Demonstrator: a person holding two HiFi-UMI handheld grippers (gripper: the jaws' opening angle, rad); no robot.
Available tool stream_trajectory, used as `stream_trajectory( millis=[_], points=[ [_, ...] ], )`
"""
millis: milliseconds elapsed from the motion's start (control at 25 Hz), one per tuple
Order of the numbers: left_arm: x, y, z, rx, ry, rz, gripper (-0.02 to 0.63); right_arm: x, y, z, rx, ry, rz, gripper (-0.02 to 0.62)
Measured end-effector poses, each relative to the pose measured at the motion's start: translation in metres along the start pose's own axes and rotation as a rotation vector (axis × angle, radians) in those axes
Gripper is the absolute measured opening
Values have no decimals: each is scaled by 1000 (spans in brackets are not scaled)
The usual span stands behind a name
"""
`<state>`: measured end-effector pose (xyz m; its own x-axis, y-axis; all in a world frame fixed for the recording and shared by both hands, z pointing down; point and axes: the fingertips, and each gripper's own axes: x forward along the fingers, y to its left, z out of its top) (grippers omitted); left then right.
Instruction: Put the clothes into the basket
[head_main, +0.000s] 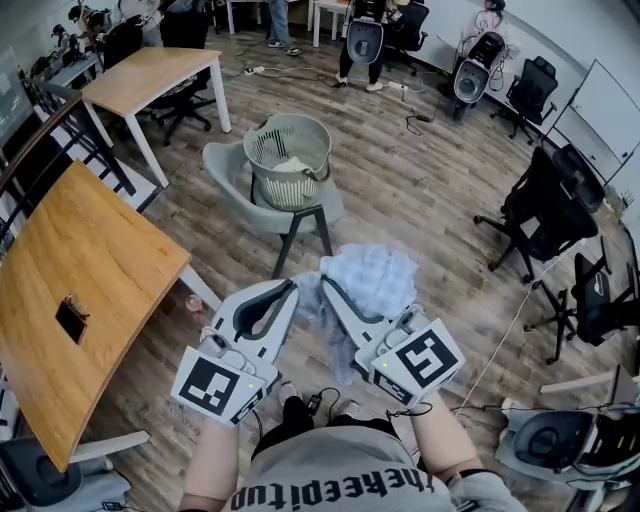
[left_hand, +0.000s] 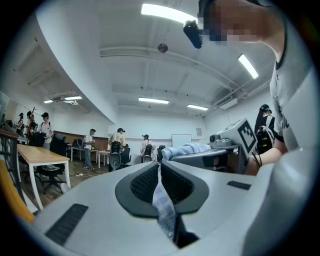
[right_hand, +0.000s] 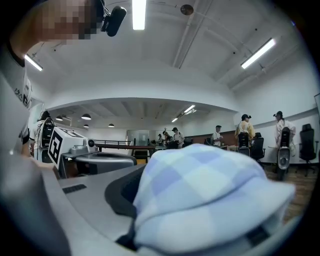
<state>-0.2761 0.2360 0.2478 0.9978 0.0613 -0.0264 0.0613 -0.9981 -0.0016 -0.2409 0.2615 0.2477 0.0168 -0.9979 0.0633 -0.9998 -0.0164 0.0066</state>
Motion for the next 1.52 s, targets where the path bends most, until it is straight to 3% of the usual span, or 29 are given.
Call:
stream_trajectory(
  millis=[800, 1520],
  points=[
    [8, 67, -7, -13, -8, -73, 29, 53, -15, 0, 68, -17, -110, 36],
    [102, 142, -6, -15, 4, 14, 29, 126, -111, 7, 63, -20, -28, 35]
  ],
)
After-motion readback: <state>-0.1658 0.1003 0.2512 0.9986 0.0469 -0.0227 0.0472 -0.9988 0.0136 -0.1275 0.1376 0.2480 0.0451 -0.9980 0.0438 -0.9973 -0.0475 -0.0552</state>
